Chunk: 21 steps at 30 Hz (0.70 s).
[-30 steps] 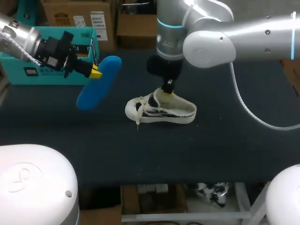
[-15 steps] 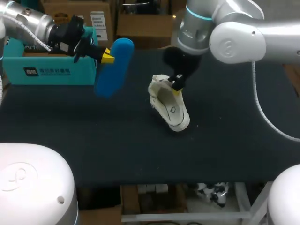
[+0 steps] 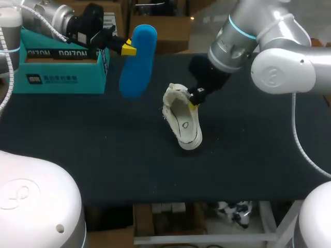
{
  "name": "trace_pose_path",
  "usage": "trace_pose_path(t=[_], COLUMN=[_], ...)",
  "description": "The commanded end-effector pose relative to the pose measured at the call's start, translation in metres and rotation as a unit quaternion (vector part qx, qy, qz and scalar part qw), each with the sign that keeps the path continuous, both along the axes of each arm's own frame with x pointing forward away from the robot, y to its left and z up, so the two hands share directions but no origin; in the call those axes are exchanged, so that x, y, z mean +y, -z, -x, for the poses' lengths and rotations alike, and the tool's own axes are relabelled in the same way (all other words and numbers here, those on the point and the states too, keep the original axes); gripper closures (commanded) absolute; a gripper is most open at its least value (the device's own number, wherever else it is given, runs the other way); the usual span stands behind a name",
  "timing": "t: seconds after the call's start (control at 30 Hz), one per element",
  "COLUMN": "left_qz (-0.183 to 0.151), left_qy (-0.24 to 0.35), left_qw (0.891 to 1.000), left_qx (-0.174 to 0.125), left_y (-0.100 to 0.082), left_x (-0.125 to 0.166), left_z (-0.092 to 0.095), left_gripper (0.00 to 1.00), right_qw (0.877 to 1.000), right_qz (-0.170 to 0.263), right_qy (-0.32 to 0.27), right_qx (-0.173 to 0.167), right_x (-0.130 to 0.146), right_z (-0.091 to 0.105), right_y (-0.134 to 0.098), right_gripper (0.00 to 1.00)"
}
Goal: Open the shoe tongue, take the insole out of the shoe, put the insole back into the shoe, and pack the shoe into the shoebox
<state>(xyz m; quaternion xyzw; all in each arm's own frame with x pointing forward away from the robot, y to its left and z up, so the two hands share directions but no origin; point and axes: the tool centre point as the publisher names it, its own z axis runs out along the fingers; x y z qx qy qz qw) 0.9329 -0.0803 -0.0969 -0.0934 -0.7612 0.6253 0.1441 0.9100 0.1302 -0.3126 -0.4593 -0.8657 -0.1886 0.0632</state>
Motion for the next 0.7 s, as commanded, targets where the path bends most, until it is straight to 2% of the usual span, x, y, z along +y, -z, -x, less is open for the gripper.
trace_pose_path(t=[0.03,0.37,0.57,0.7], left_qz=[0.013,0.011,0.007,0.016], left_qy=[0.088,0.107,0.100,0.087], left_qw=[0.995,0.993,0.994,0.995], left_qx=[0.034,0.055,0.053,0.052], left_y=[0.000,-0.013,-0.014,-0.014], left_x=[0.000,-0.007,-0.001,0.005], left_z=[-0.008,-0.001,0.008,0.016], left_gripper=[1.00,1.00,1.00,1.00], right_qw=[0.995,0.988,0.988,0.988], right_qz=[-0.067,-0.118,-0.126,-0.136], right_qy=[0.033,0.035,0.007,-0.013], right_qx=[-0.071,-0.091,-0.085,-0.064], right_x=[-0.001,0.014,0.015,0.006], right_z=[0.007,0.014,0.006,-0.001], right_y=[0.006,0.007,0.007,0.016], right_gripper=[1.00,1.00,1.00,1.00])
